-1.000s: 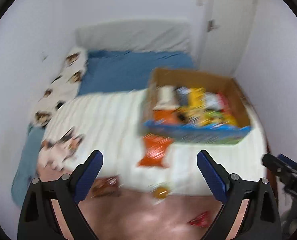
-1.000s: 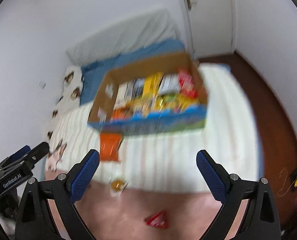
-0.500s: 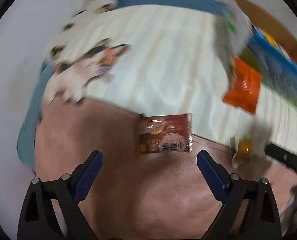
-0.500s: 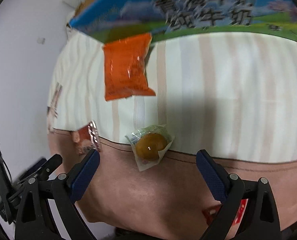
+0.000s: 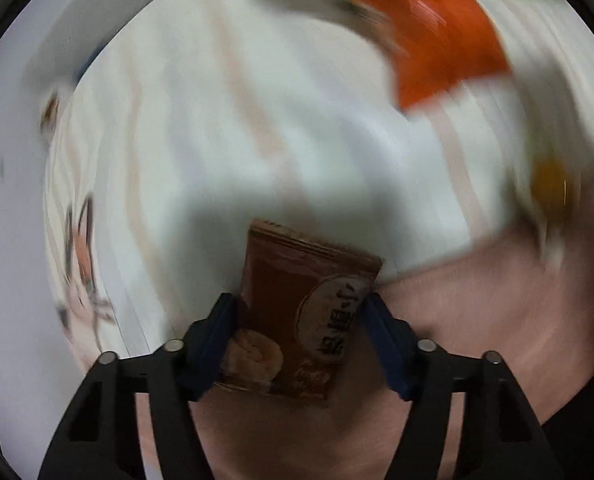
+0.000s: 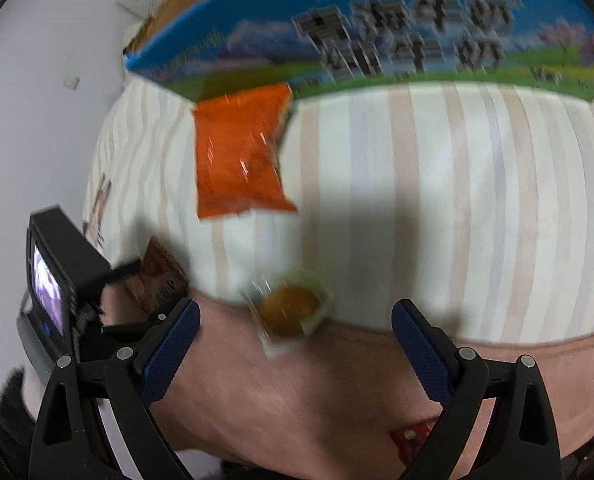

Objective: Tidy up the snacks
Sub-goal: 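Grasp the brown biscuit packet with the left tool while the right tool grasps the orange packet, then carry both packets into the box and open both tools, then lift both tools away from the box toward the floor mat, then grasp the wrapped yellow candy with the left tool while the right tool grasps the red triangular packet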

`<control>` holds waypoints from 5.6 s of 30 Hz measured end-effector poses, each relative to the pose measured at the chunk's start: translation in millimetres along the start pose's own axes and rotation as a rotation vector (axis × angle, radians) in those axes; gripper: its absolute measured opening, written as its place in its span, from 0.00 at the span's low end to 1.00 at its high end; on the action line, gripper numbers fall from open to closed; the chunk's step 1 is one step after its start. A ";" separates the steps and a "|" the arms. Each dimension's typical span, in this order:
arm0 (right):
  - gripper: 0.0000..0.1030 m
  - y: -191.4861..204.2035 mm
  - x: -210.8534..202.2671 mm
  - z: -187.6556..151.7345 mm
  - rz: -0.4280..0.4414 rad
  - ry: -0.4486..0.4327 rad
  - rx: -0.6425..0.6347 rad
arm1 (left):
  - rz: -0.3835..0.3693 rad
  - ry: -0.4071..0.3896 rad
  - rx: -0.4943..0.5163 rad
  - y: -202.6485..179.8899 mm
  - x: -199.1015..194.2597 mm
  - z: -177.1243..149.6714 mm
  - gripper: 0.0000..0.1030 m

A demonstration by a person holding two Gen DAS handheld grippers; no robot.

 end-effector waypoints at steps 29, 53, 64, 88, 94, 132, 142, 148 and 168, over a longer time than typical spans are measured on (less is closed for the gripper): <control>0.51 -46.0 -4.0 -4.3 -0.244 0.075 -0.135 | -0.242 0.064 -0.528 -44.5 1.2 -56.0 0.54; 0.49 -83.2 -128.4 11.8 0.026 -0.194 -0.012 | -0.294 -0.193 -0.560 -81.9 -137.2 -4.9 0.54; 0.49 -48.4 -198.5 157.4 0.016 -0.317 -0.081 | -0.433 -0.268 -0.404 -54.7 -205.5 200.3 0.54; 0.98 -107.7 -68.3 300.0 -0.277 -0.071 -0.043 | -0.365 0.047 -0.326 -54.4 -58.7 354.9 0.93; 0.98 -111.0 -76.0 290.7 -0.295 -0.098 -0.043 | -0.330 -0.003 -0.318 -49.6 -72.2 348.3 0.93; 0.98 -43.1 -250.4 119.5 -0.264 -0.543 -0.169 | -0.132 -0.551 -0.286 -63.9 -261.3 168.6 0.93; 0.98 -26.2 -285.2 77.0 -0.232 -0.608 -0.169 | -0.115 -0.624 -0.288 -69.2 -293.2 133.8 0.93; 0.98 -38.1 -268.5 41.2 -0.147 -0.521 -0.084 | -0.117 -0.574 -0.321 -69.4 -275.5 98.3 0.93; 0.64 -156.8 -11.9 -137.4 0.250 0.116 0.807 | -0.090 -0.108 -0.406 -79.2 -105.6 -33.2 0.93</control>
Point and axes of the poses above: each gripper's, at about its wrist camera, not at the fingertips, and x roughly the way its jaws point, y to its left, z to its top, the point moved 5 cm from there along x, roughly the way its jaws point, and after that the axes turned 6 degrees about -y, right-handed, at the moved point
